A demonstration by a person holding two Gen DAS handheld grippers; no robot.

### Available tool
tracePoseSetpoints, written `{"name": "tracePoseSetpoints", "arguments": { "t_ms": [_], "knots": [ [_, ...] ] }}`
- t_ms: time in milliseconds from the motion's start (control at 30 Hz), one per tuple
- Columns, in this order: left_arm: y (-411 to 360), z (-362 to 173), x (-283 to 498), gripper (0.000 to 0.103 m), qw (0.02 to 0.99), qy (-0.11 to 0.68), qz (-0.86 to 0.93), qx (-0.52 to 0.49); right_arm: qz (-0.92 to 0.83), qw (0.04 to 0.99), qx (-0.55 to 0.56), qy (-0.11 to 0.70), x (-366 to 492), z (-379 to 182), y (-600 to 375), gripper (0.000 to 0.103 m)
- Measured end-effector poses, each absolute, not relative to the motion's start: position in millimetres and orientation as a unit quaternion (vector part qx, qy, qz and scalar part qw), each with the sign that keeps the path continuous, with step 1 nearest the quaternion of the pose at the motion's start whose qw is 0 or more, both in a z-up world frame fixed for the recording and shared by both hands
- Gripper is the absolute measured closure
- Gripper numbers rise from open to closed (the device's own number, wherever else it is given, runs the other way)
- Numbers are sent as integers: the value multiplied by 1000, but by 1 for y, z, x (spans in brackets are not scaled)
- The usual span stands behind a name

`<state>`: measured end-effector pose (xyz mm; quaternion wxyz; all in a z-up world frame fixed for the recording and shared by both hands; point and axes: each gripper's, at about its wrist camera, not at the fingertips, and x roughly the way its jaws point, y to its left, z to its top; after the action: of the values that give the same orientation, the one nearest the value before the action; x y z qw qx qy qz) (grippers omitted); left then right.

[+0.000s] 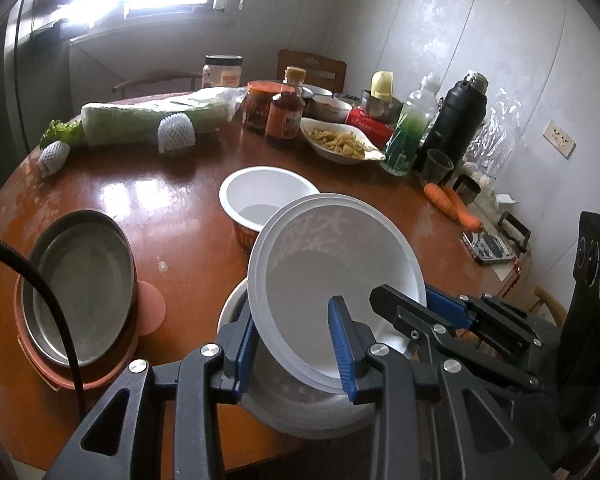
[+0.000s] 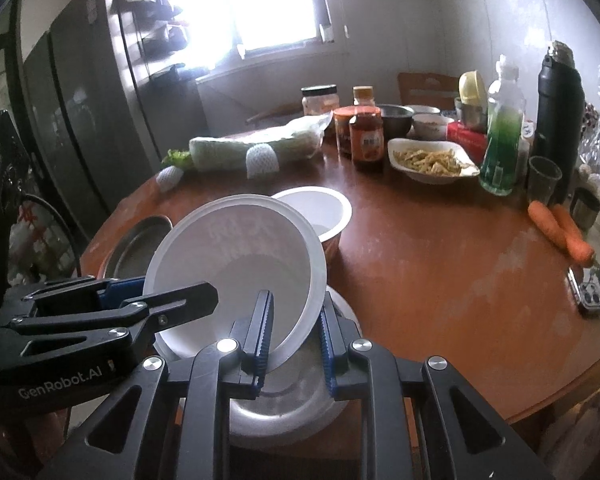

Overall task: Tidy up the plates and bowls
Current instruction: 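Lift the white bowl and carry it over the steel bowl with the right tool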

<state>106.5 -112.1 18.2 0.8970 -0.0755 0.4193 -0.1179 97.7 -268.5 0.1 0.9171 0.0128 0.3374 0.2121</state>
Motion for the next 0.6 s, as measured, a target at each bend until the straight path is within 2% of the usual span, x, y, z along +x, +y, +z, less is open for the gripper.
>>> {"name": "tracePoseSetpoints", "arguments": {
  "t_ms": [600],
  "knots": [
    [-113,-7,108,69,881,454,-113,-71,216,903,9,372,100,-24,-265,80]
  ]
}}
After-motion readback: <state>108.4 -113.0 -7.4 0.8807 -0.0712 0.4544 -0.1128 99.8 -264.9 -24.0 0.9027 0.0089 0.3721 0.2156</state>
